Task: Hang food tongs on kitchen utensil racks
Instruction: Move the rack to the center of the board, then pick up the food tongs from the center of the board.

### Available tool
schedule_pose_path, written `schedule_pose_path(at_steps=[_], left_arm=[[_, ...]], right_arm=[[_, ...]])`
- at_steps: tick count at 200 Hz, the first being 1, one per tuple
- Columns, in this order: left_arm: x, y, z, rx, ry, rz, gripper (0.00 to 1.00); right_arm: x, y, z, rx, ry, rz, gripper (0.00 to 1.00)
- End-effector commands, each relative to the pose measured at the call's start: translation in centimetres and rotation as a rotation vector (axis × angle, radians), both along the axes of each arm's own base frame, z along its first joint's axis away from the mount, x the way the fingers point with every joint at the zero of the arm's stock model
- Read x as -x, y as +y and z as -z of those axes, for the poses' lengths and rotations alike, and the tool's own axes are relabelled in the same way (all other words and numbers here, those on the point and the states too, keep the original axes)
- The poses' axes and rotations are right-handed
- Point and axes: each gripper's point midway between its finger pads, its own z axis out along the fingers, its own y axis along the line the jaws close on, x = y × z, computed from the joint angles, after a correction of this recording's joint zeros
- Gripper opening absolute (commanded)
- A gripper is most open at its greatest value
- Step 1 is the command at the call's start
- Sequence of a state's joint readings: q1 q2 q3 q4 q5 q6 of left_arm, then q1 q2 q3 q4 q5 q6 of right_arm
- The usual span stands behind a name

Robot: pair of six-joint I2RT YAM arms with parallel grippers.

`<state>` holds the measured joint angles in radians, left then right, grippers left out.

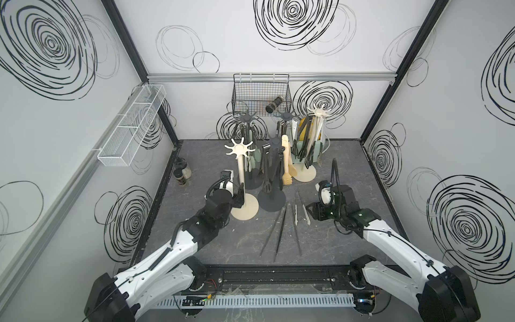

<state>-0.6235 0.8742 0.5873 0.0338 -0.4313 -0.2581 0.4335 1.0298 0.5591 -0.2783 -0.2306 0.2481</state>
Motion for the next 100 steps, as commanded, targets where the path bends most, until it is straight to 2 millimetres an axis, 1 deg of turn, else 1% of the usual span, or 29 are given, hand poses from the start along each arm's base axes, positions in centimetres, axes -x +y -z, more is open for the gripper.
schedule_pose_path(at_steps=[1, 24, 50, 71, 100], left_arm=[[0.6, 0.7, -0.7, 0.061, -0.005, -0.007, 0.69], [1.3, 1.1, -1.2, 0.098, -0.007, 0.002, 0.69], [2.0, 1.4, -1.6, 0.127, 0.004, 0.008, 0.69], [2.6, 1.4, -1.5, 0.159, 0.022, 0.025, 0.69], [3.3, 0.9, -1.1, 0.183, 0.051, 0.066, 0.69]], right_arm=[[-0.4, 0.7, 0.2, 0.024, 0.026, 0.015, 0.57], [-0.7, 1.1, 1.6, 0.085, 0.064, 0.039, 0.56], [-1.3, 0.8, 3.2, 0.165, 0.121, 0.075, 0.54], [-1.3, 0.4, 5.2, 0.238, 0.208, 0.099, 0.51], [-1.3, 0.2, 7.8, 0.292, 0.27, 0.111, 0.48]])
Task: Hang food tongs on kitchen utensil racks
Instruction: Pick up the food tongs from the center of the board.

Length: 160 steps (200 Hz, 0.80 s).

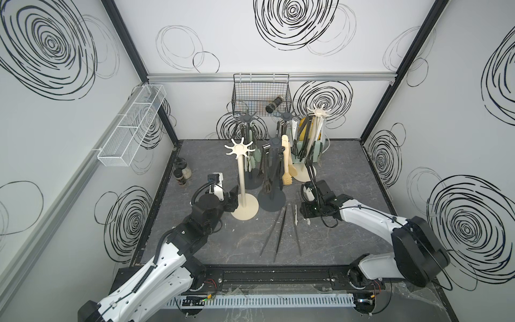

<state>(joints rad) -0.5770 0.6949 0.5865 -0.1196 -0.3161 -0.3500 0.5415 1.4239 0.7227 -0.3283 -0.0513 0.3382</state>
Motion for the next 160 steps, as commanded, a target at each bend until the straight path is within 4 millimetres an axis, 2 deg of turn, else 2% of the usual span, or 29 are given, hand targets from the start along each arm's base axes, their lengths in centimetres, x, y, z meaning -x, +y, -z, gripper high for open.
schedule_pose_path(at_steps=[1, 42, 84, 135, 160], left_arm=[[0.7, -0.4, 0.4, 0.054, 0.032, 0.034, 0.69], [1.7, -1.0, 0.7, 0.084, 0.05, 0.087, 0.69], [2.1, -1.1, 0.8, 0.091, 0.058, 0.107, 0.69], [2.5, -1.2, 0.7, 0.105, 0.052, 0.12, 0.69], [2.6, -1.2, 1.3, 0.102, 0.06, 0.123, 0.69]], right_arm=[[0.5, -1.0, 1.7, 0.072, 0.057, 0.043, 0.48], [0.6, -1.3, 3.4, 0.099, 0.096, 0.06, 0.38], [1.0, -1.9, 4.1, 0.135, 0.123, 0.077, 0.17], [0.9, -3.1, 3.2, 0.156, 0.104, 0.109, 0.0], [0.5, -3.7, 1.7, 0.155, 0.063, 0.129, 0.0]])
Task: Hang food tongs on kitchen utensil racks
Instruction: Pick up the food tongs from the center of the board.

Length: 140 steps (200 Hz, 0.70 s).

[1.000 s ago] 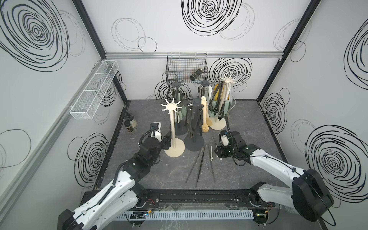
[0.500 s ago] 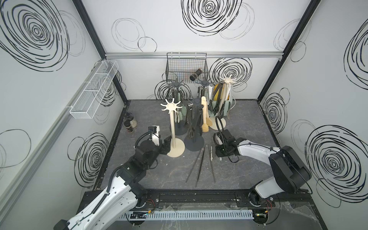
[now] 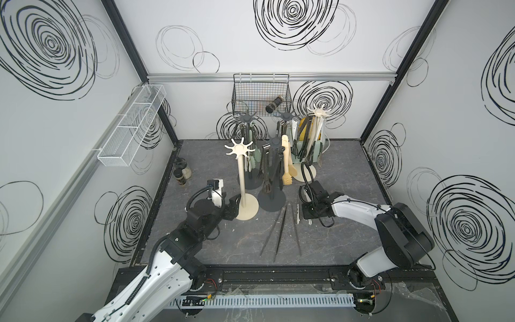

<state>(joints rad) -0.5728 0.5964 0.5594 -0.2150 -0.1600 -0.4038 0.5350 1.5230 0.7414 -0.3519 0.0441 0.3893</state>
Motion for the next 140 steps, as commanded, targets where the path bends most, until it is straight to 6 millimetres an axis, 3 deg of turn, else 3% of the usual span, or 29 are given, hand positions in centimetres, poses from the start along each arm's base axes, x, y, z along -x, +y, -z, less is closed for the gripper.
schedule_pose_path(at_steps=[1, 37, 74, 103, 140], left_arm=[[0.0, 0.1, 0.3, 0.024, -0.001, -0.006, 0.69], [0.2, 0.3, 1.4, 0.071, 0.028, -0.023, 0.69], [0.2, 0.3, 1.4, 0.085, 0.027, -0.017, 0.68], [0.2, 0.4, 1.5, 0.082, 0.034, -0.02, 0.68], [0.2, 0.4, 1.6, 0.085, 0.041, -0.013, 0.68]], right_arm=[[0.8, -1.8, -0.9, 0.043, 0.006, 0.038, 0.0], [0.0, -2.4, -6.2, -0.008, -0.145, 0.06, 0.0], [-0.7, -3.3, -15.5, -0.094, -0.437, 0.046, 0.0], [0.7, -3.0, -22.8, -0.197, -0.69, -0.069, 0.0], [3.4, -2.0, -28.7, -0.263, -0.831, -0.243, 0.0]])
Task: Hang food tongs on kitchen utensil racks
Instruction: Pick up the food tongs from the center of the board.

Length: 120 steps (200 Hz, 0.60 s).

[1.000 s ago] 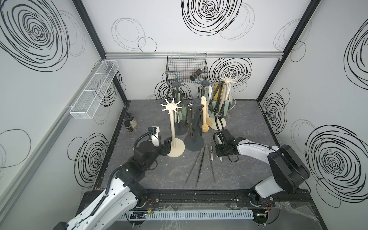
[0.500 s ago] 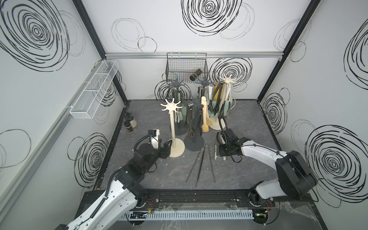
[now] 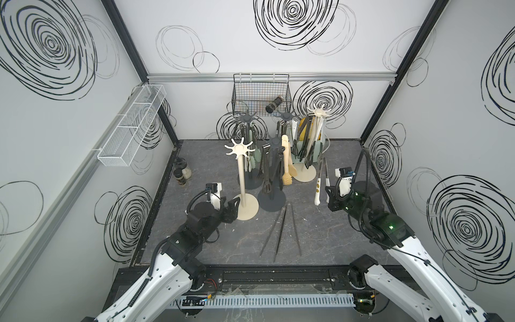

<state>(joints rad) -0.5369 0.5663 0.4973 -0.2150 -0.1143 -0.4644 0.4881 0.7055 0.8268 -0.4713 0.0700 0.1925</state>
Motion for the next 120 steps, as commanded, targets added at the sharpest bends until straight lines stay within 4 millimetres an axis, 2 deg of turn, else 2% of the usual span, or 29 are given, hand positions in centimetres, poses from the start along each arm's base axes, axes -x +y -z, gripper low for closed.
schedule_pose_path(at_steps=[1, 54, 90, 120], left_arm=[[-0.2, -0.1, -0.6, 0.036, -0.018, 0.0, 0.68], [0.0, -0.5, -0.7, 0.048, -0.018, 0.031, 0.67], [0.1, -0.8, -1.0, 0.061, -0.032, 0.052, 0.66], [0.1, -1.1, -0.8, 0.062, -0.021, 0.066, 0.66]], right_arm=[[1.6, 1.2, -3.4, 0.029, -0.111, -0.148, 0.0], [5.6, 5.7, -9.7, -0.052, -0.348, -0.507, 0.0], [5.9, 7.9, -12.5, -0.082, -0.427, -0.614, 0.0], [5.2, 10.3, -13.3, -0.091, -0.43, -0.661, 0.0]])
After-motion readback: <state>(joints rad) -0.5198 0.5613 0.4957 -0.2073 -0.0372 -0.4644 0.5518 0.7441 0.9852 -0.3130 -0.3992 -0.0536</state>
